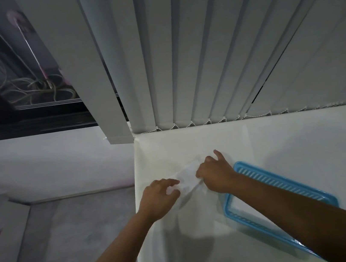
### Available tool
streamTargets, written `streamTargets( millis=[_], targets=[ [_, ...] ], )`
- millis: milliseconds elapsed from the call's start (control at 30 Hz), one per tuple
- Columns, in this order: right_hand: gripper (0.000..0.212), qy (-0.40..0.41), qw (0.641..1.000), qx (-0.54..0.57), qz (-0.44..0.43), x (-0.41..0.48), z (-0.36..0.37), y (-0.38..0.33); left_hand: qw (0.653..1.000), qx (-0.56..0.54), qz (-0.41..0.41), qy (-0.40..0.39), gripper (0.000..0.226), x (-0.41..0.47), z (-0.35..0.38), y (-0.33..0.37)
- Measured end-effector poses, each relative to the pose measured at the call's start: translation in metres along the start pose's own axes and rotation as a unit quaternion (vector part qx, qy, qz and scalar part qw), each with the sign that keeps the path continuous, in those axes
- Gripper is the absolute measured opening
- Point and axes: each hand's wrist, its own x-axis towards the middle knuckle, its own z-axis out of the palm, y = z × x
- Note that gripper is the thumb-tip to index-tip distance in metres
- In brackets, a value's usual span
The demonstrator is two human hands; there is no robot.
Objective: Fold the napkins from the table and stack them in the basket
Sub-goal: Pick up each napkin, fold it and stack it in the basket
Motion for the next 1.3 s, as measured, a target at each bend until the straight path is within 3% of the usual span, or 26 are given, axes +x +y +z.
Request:
streamTargets(
  millis=[133,200,367,533,633,733,833,933,1000,1133,1267,1300],
  targets=[
    [0.040,-0.005,1.000,-0.029,0.003,-0.009,0.011,-0.002,0.997,0.022,-0.009,0.076,0.032,0.016,0.011,0.001],
    [0.039,-0.007,0.999,-0.028,0.017,-0.013,0.012,-0.005,0.994,0.063,-0.011,0.093,0.032,0.027,0.013,0.001],
    [0.038,0.002,0.999,0.008,0.046,-0.023,0.010,-0.013,0.990,0.125,-0.047,0.042,0.038,0.048,0.012,0.012],
    [0.035,0.103,0.987,0.113,0.057,-0.039,0.009,-0.020,0.989,0.116,-0.094,0.004,0.025,0.059,0.011,0.013],
    [0.034,0.164,0.972,0.149,0.075,-0.049,0.014,-0.024,0.993,0.020,-0.112,0.003,0.009,0.061,0.006,0.009],
    [0.032,0.189,0.949,0.231,0.102,-0.059,0.013,-0.031,0.983,-0.130,-0.126,0.008,0.009,0.056,-0.004,0.006],
    [0.031,0.169,0.933,0.296,0.119,-0.068,0.006,-0.045,0.937,-0.309,-0.163,0.000,0.003,0.043,-0.013,0.006],
    [0.028,0.134,0.904,0.372,0.165,-0.073,0.004,-0.059,0.900,-0.403,-0.164,-0.002,0.022,0.032,-0.017,0.006],
    [0.029,0.097,0.857,0.461,0.208,-0.074,0.003,-0.066,0.874,-0.460,-0.154,0.001,0.029,0.024,-0.019,0.009],
    [0.047,-0.065,0.657,0.703,0.262,-0.082,-0.003,-0.082,0.823,-0.552,-0.132,0.005,0.033,0.005,-0.014,0.017],
    [0.029,-0.013,0.475,0.836,0.275,-0.076,0.001,-0.089,0.806,-0.581,-0.110,-0.028,0.030,-0.012,-0.008,0.026],
    [0.022,0.016,0.446,0.851,0.277,-0.074,0.000,-0.088,0.807,-0.580,-0.105,-0.036,0.031,-0.017,-0.007,0.028]
  ],
)
